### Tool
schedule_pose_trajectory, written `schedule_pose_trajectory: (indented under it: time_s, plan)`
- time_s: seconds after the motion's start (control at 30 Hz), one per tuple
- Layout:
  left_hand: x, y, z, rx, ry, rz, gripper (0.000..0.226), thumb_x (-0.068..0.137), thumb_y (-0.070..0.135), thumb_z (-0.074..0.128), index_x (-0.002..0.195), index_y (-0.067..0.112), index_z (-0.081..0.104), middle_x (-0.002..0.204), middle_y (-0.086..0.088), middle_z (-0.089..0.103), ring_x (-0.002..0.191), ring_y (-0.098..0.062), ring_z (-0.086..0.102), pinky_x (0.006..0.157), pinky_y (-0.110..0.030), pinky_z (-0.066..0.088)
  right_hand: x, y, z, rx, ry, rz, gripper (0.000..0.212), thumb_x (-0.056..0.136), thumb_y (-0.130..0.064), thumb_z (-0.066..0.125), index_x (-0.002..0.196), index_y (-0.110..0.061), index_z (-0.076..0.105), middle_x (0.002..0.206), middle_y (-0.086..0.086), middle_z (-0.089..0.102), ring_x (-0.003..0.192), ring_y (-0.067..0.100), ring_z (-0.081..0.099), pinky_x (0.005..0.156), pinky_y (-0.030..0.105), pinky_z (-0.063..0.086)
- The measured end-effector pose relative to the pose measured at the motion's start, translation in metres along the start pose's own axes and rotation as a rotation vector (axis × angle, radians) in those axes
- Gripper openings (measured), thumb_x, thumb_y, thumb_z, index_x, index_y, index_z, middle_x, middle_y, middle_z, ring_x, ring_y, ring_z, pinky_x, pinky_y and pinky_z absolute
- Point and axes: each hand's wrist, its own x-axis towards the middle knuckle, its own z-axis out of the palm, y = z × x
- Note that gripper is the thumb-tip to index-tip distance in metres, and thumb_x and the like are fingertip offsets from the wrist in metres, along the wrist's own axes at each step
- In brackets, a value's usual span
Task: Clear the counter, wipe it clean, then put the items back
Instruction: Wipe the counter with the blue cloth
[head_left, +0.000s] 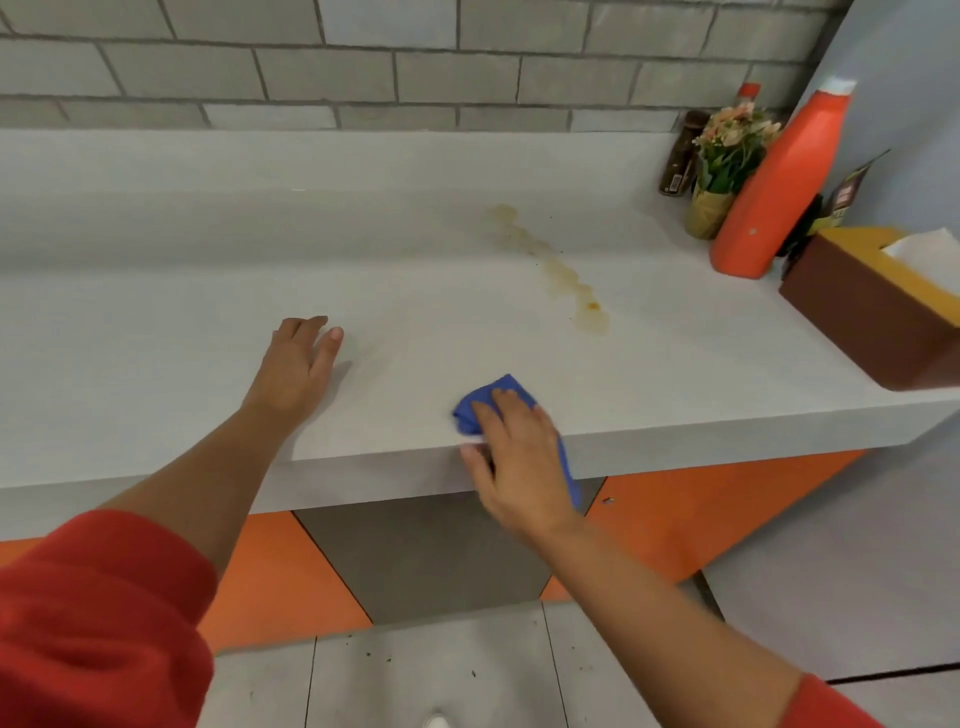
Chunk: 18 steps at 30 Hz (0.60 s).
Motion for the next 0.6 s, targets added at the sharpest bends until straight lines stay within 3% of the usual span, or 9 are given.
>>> schedule_pose_trajectory:
  time_s: [0.07,0.13,0.2,0.27,0.33,0.4,0.47,0.53,0.6]
  plan:
    - [0.0,-0.001,0.001,0.008,0.007,-0.003,0.05,0.1,0.038,0.03,0.136,0.005,0.043,0.138,-0.016,0.041,0.13,-0.033,0.038,0.109,-0.042,0.029,-0.003,-0.024,0.01,0.041,-0.112,-0.162,0.058,0.087,-0.031,0.053,0.14,-0.013,0.041,0.148,0.014,0.035,0.141,0.028,0.027,0.117,0.034,-0.001]
    - [-0.001,-0.001,0.001,0.014,0.012,0.002,0.049,0.1,0.037,0.03,0.136,0.005,0.043,0.138,-0.017,0.041,0.13,-0.033,0.038,0.108,-0.042,0.029,0.002,-0.019,0.009,0.021,-0.206,-0.245,0.072,0.081,-0.01,0.062,0.146,-0.015,0.032,0.154,0.012,0.025,0.144,0.026,0.019,0.114,0.03,-0.006]
    - [-0.003,0.0,0.0,0.01,0.011,0.008,0.049,0.1,0.037,0.03,0.135,0.005,0.044,0.138,-0.016,0.041,0.129,-0.032,0.039,0.108,-0.042,0.029,0.006,0.006,-0.002,-0.012,-0.213,-0.277,0.079,0.065,0.008,0.068,0.138,-0.011,0.045,0.146,0.017,0.039,0.135,0.033,0.038,0.114,0.04,0.017]
    - [-0.003,0.0,0.0,0.012,0.007,0.016,0.05,0.1,0.037,0.03,0.135,0.005,0.044,0.138,-0.016,0.041,0.129,-0.032,0.039,0.109,-0.042,0.03,0.005,0.044,-0.013,-0.048,-0.209,-0.227,0.077,0.05,0.011,0.075,0.124,-0.005,0.059,0.13,0.022,0.055,0.117,0.04,0.056,0.098,0.051,0.041]
    - [-0.003,-0.001,0.0,0.02,-0.004,0.03,0.05,0.1,0.037,0.03,0.135,0.004,0.044,0.137,-0.017,0.042,0.129,-0.032,0.038,0.109,-0.043,0.03,0.002,0.076,-0.031,-0.07,-0.234,-0.175,0.073,0.053,0.008,0.077,0.123,-0.002,0.059,0.13,0.025,0.054,0.115,0.043,0.056,0.093,0.055,0.047]
    - [-0.002,-0.002,0.001,0.031,-0.013,0.048,0.05,0.1,0.037,0.03,0.135,0.004,0.044,0.137,-0.017,0.042,0.129,-0.032,0.038,0.109,-0.043,0.03,0.003,0.099,-0.055,-0.082,-0.257,-0.082,0.071,0.069,0.003,0.072,0.135,-0.004,0.047,0.146,0.021,0.038,0.132,0.039,0.041,0.107,0.049,0.037]
    - [-0.002,-0.002,0.001,0.034,-0.023,0.057,0.049,0.1,0.037,0.03,0.135,0.004,0.044,0.137,-0.016,0.042,0.129,-0.032,0.039,0.108,-0.042,0.031,0.011,0.115,-0.079,-0.018,-0.38,0.046,0.072,0.084,-0.005,0.061,0.147,-0.014,0.026,0.158,0.005,0.01,0.147,0.023,0.012,0.118,0.037,0.011]
    - [-0.003,-0.002,0.0,0.032,-0.03,0.066,0.05,0.1,0.037,0.031,0.135,0.004,0.044,0.138,-0.015,0.041,0.129,-0.031,0.038,0.11,-0.042,0.03,0.027,0.12,-0.095,0.092,-0.526,0.261,0.071,0.091,-0.01,0.049,0.15,-0.022,0.013,0.159,-0.002,-0.004,0.147,0.015,-0.003,0.119,0.038,-0.004]
    - [-0.002,0.0,0.001,0.03,-0.024,0.058,0.05,0.099,0.038,0.03,0.135,0.005,0.045,0.139,-0.015,0.039,0.131,-0.031,0.036,0.112,-0.044,0.028,0.047,0.116,-0.093,0.086,-0.537,0.398,0.063,0.096,-0.019,0.038,0.151,-0.021,0.008,0.159,0.002,-0.01,0.147,0.017,-0.008,0.119,0.042,-0.007]
